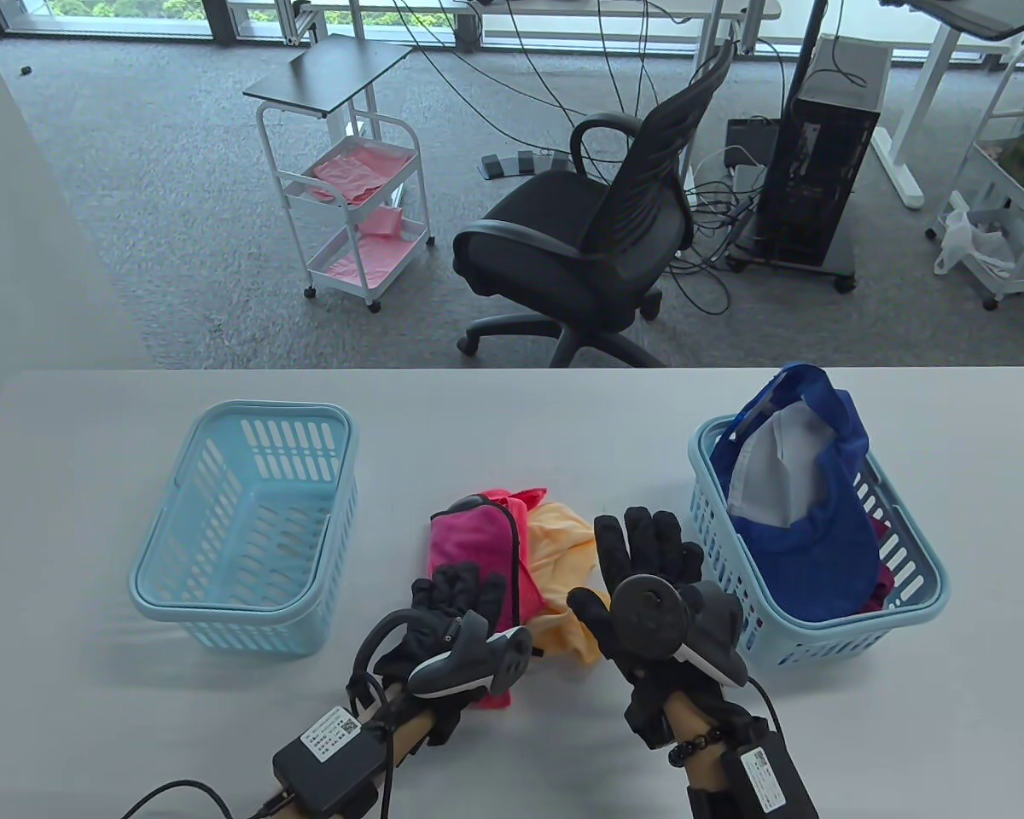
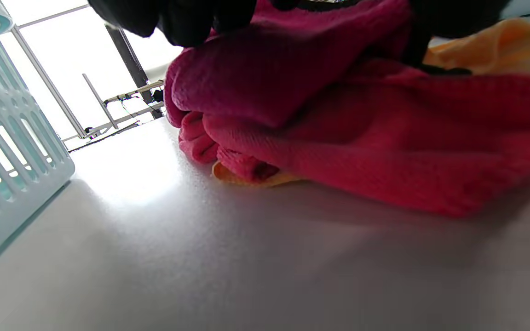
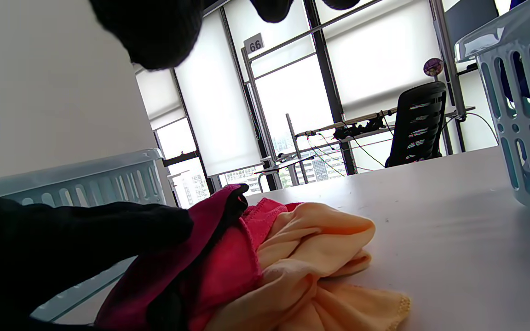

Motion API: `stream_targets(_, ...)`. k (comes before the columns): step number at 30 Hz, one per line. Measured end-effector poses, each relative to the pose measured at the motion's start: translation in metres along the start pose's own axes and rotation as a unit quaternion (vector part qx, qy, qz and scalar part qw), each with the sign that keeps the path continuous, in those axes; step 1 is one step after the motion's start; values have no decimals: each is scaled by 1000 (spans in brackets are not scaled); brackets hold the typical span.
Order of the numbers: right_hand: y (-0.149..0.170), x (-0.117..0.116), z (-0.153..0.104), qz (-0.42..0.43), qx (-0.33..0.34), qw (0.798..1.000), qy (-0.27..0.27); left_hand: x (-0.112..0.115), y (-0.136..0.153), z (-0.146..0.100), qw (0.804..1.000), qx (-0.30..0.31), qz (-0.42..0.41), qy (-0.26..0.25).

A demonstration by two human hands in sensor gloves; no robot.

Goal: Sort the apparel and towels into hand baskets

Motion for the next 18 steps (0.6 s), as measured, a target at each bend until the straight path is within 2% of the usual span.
stream_targets(11,2,0,0,6,-1,1000,1,-7,4,2,999,-21,4,-32)
stream_targets(18,3,0,0,8,-3,1000,-1,-29,21,-4,997,-40,-28,-55)
Point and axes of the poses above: the tracker on the back of each hand, its own y axis roughly to the little-finger side, its own z axis roughly from the wrist to the fingertips, x = y × z, the point moved 4 cm from there along z, roughly from the wrist to the fingertips, and after that the axes turned 5 degrees about -z, right-handed, at the moved point
